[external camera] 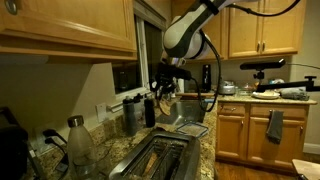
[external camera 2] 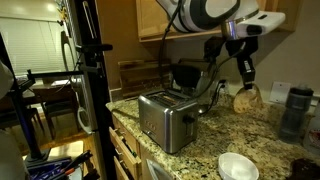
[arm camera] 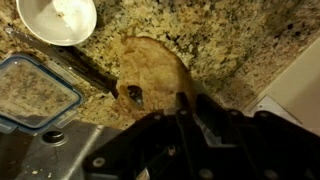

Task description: Put two slices of bread in the toaster

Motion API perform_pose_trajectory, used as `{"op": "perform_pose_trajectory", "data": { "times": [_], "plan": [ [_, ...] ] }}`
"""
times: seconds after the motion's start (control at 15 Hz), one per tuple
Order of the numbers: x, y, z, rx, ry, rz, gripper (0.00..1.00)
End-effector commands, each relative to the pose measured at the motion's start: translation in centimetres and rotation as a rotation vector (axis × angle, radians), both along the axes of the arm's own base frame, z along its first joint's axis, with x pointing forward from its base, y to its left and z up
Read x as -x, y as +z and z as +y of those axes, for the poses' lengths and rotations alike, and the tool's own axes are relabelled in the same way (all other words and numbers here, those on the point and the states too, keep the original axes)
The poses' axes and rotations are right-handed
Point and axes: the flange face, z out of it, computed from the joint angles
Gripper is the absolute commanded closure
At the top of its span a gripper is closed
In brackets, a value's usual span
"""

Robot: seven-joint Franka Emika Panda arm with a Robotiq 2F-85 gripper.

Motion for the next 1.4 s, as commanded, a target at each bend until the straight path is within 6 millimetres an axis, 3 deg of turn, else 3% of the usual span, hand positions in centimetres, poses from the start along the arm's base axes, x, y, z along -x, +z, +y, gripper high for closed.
{"op": "perform_pose_trajectory", "data": {
  "times": [0.0,0.87,1.33],
  "plan": [
    [2.5,2.3,2.6,-0.012,0.013,-0.067,0.9],
    [5.5,6.8,8.3,-0.031,0.093,-0.134,0.9],
    [7.1,7.1,11.8,-0.041,0.145,-0.124,0.9]
  ]
}}
